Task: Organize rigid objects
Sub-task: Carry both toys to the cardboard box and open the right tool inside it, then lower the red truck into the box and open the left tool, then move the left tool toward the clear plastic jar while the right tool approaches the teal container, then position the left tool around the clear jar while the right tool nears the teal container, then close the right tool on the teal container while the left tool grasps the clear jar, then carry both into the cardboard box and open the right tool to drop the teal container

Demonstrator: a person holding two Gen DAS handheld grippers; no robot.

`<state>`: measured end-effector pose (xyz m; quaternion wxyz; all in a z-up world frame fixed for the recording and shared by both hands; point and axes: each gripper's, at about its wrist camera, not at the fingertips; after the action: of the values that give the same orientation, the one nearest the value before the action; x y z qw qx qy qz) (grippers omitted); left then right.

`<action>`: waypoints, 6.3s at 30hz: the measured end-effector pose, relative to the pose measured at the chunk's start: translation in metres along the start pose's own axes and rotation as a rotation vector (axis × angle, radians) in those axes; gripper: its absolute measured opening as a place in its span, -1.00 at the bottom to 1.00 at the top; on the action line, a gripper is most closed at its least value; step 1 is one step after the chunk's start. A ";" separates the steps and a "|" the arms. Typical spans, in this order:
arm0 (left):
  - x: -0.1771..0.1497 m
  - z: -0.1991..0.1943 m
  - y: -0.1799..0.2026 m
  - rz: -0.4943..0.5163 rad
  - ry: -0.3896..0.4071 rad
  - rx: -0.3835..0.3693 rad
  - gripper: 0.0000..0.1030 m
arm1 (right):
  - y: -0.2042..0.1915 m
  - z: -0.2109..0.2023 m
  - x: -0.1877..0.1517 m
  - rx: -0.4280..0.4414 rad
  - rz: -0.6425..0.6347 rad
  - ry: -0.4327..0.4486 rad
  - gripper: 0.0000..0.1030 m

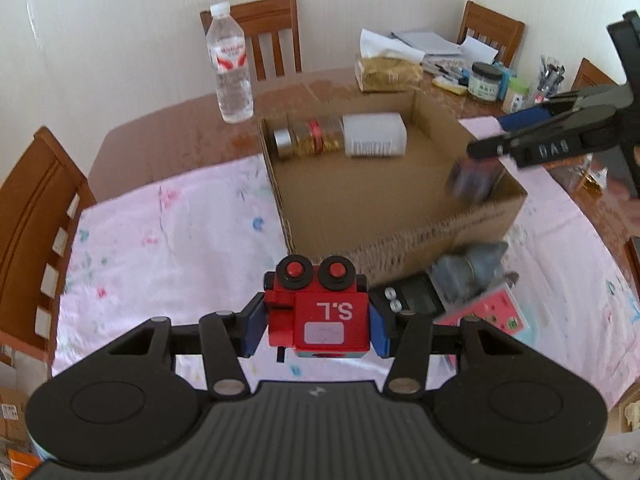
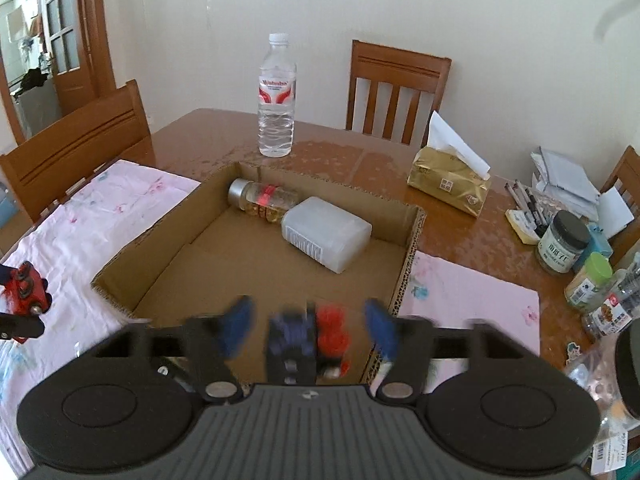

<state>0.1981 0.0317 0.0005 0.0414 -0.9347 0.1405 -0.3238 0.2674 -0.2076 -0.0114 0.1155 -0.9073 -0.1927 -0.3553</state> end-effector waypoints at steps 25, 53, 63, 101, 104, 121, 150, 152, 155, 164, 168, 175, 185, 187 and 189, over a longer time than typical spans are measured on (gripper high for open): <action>0.115 0.105 0.011 0.077 0.036 -0.020 -0.02 | -0.015 -0.047 -0.030 -0.109 0.207 -0.035 1.00; 0.017 0.042 -0.008 -0.097 0.094 0.082 0.92 | -0.025 -0.033 -0.095 -0.100 0.232 -0.145 1.00; -0.039 0.018 0.012 -0.118 0.061 0.075 0.92 | -0.047 -0.013 -0.122 -0.047 0.238 -0.230 1.00; -0.088 0.071 0.041 0.109 -0.117 -0.131 1.00 | -0.034 0.003 -0.167 -0.138 0.216 -0.234 1.00; -0.084 0.075 0.041 0.122 -0.097 -0.143 1.00 | -0.034 0.003 -0.167 -0.139 0.217 -0.236 1.00; -0.075 0.077 0.051 0.198 0.007 -0.098 0.99 | -0.046 0.007 -0.165 -0.153 0.224 -0.209 1.00; -0.065 0.064 0.048 0.201 0.052 -0.093 0.96 | -0.040 0.003 -0.155 -0.170 0.215 -0.166 0.38; -0.064 0.064 0.048 0.203 0.052 -0.094 0.95 | -0.040 0.004 -0.153 -0.166 0.208 -0.164 0.31; -0.063 0.063 0.049 0.210 0.051 -0.102 0.95 | -0.040 0.005 -0.153 -0.161 0.203 -0.167 0.30; -0.061 0.068 0.049 0.252 0.043 -0.111 0.95 | -0.038 0.007 -0.150 -0.149 0.183 -0.180 0.30; -0.059 0.073 0.048 0.260 0.024 -0.136 0.84 | -0.039 0.008 -0.148 -0.146 0.167 -0.188 0.30; -0.055 0.074 0.046 0.238 -0.005 -0.142 0.79 | -0.040 0.007 -0.146 -0.139 0.163 -0.204 0.16; -0.045 0.052 0.046 0.265 -0.005 -0.150 0.79 | -0.036 0.000 -0.144 -0.122 0.141 -0.226 0.11; -0.043 0.047 0.047 0.275 -0.010 -0.151 0.79 | -0.037 -0.003 -0.143 -0.118 0.127 -0.230 0.10; -0.040 0.040 0.048 0.281 -0.023 -0.143 0.79 | -0.037 -0.006 -0.141 -0.111 0.117 -0.234 0.10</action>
<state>0.1816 -0.0035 -0.0631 0.0212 -0.9100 0.2922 -0.2934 0.1527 -0.2141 -0.1013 0.0625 -0.9572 -0.1317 -0.2500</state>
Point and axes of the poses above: each gripper's, at about its wrist camera, not at the fingertips, and z roughly the way its jaws point, y to its right, x to its top, and after that the axes turned 8 degrees about x, right-handed
